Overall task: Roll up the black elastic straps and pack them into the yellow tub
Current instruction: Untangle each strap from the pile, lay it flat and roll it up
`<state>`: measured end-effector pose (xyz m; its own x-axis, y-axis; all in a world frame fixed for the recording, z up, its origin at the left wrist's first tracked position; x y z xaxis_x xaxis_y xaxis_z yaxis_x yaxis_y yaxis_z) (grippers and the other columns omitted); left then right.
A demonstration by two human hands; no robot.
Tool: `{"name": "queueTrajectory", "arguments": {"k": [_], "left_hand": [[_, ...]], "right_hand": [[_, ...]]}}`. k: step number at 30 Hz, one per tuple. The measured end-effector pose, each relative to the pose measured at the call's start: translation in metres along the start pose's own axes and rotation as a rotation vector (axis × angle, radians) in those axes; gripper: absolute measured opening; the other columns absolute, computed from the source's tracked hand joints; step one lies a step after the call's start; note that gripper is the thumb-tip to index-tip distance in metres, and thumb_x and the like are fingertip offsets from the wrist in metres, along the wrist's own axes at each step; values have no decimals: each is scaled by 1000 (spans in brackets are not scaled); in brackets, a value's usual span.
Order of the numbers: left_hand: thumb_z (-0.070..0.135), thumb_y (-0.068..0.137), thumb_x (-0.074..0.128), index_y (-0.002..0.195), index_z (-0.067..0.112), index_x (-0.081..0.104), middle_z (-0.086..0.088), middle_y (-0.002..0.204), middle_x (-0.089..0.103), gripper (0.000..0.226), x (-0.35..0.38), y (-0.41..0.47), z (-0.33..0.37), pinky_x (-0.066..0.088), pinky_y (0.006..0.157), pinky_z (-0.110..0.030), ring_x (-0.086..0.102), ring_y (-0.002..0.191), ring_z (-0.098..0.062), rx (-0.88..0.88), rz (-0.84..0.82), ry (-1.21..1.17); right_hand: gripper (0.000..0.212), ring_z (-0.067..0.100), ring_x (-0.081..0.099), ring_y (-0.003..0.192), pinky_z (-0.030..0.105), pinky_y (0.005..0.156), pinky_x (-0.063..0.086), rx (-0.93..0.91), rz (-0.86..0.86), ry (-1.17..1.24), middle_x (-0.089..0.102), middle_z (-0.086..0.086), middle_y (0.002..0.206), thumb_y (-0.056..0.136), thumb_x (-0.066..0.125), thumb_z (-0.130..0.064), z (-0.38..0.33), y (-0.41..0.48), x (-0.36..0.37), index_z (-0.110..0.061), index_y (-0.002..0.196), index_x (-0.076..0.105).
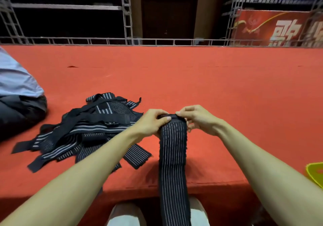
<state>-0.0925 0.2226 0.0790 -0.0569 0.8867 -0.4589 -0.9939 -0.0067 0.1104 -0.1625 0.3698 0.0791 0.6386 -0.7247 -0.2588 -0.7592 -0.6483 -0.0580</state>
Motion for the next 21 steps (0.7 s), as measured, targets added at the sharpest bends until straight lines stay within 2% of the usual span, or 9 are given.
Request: {"name": "queueTrajectory", "arguments": {"k": [3,6,9,12,14,17,21], "left_hand": [[21,97,56,107,16,68,1,90,69,16,5,20,-33,57,67,-34,66,79,-13,112,100,166],[18,96,59,111,15,71,8,100,72,20,9,38,-60,52,86,-31,66,95,-6,152,109,86],[13,94,61,118,15,70,6,113,71,26,11,52,-83,48,97,-23,64,107,-1,164,109,19],[6,93,61,118,13,68,6,113,69,27,20,64,-110,43,96,-12,61,106,6,142,102,-36],[4,92,61,115,13,69,8,109,70,26,27,66,-128,41,92,-8,61,101,10,126,121,-42],[6,90,64,109,14,70,9,105,70,21,37,68,-153,42,90,-10,62,98,6,96,155,-79],[16,93,61,109,18,66,11,100,67,17,40,71,-164,44,78,-9,60,86,9,23,193,-188]], "right_hand": [[33,15,47,54,26,47,44,33,67,43,50,6,67,97,55,-38,33,21,7,-9,85,63],[43,15,40,53,23,44,37,62,110,118,44,9,71,97,50,-45,60,46,10,-5,96,65],[46,16,38,54,21,42,30,60,184,187,45,12,74,95,55,-44,85,68,12,0,98,68],[38,18,41,55,24,44,31,79,239,304,49,12,71,92,61,-38,119,85,18,-1,94,69],[39,23,48,65,28,55,37,82,251,367,56,15,75,90,64,-36,142,90,25,3,94,69],[27,19,61,78,30,70,48,57,258,398,69,9,83,93,62,-28,162,93,31,-3,93,73],[11,15,65,92,29,86,51,-66,284,411,73,6,95,91,63,-14,169,95,26,-11,94,73]]}}
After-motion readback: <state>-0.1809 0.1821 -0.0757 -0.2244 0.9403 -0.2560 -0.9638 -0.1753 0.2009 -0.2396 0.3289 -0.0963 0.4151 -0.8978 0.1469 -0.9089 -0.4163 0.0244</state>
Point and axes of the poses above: each hand's wrist, its own y-axis towards the middle knuckle, its own x-axis out of the palm, z = x × y, the point moved 5 cm from there along y, towards the middle knuckle
